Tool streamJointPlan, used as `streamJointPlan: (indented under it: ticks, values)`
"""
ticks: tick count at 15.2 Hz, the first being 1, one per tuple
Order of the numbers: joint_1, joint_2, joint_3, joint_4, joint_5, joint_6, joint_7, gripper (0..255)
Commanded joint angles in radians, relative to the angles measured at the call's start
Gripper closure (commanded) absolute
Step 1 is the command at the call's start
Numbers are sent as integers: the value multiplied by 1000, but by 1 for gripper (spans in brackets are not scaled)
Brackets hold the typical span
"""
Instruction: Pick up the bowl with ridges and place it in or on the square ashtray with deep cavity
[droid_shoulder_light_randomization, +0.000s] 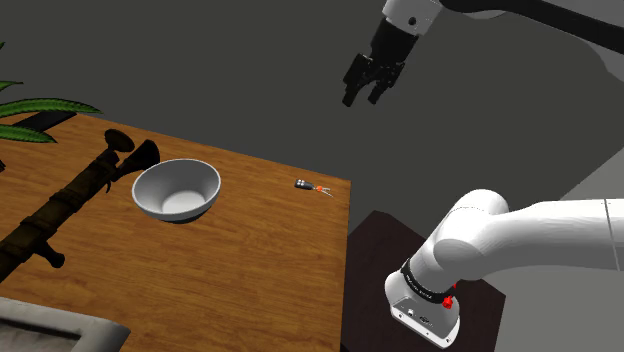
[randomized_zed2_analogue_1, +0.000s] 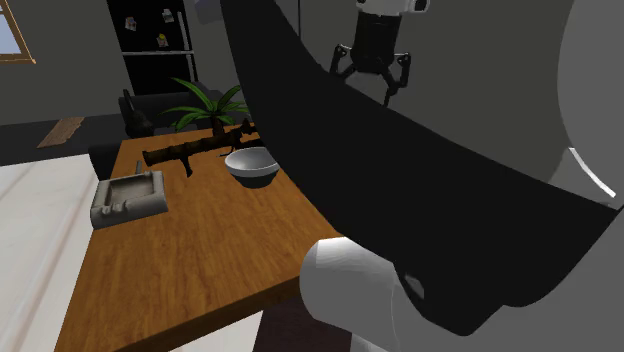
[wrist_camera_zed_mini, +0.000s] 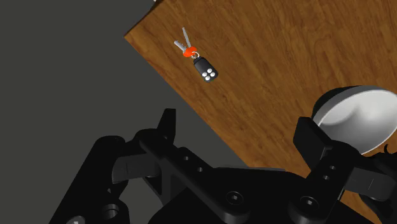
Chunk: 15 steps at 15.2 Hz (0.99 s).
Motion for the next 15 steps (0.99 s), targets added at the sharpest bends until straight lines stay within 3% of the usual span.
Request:
streamJointPlan:
  ticks: [1, 15]
  values:
    - [0, 0, 0, 0, 0, 0, 0, 0]
    - [51, 402, 155, 58, 78, 312, 117, 0]
